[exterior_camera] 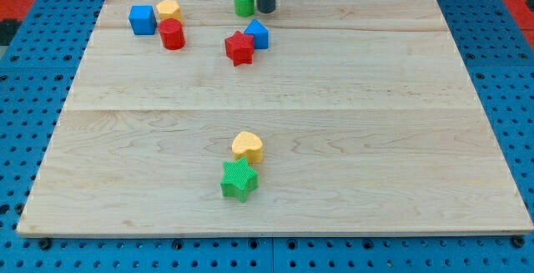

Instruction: Push the green circle into the yellow hexagon

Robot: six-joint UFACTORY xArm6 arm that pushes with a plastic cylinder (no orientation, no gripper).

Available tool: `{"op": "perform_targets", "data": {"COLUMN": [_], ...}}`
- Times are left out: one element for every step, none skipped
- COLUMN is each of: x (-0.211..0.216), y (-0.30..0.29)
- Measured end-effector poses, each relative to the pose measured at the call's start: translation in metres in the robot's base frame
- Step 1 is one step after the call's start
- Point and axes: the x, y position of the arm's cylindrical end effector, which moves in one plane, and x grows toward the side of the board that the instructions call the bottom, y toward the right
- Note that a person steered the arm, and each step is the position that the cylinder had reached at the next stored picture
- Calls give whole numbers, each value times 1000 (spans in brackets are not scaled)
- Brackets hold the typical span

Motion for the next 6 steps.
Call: {"op": "perform_targets", "data": {"x": [-15,5,37,-3,-13,7], "y": [-21,-89,-136,-77,-135,-160]}}
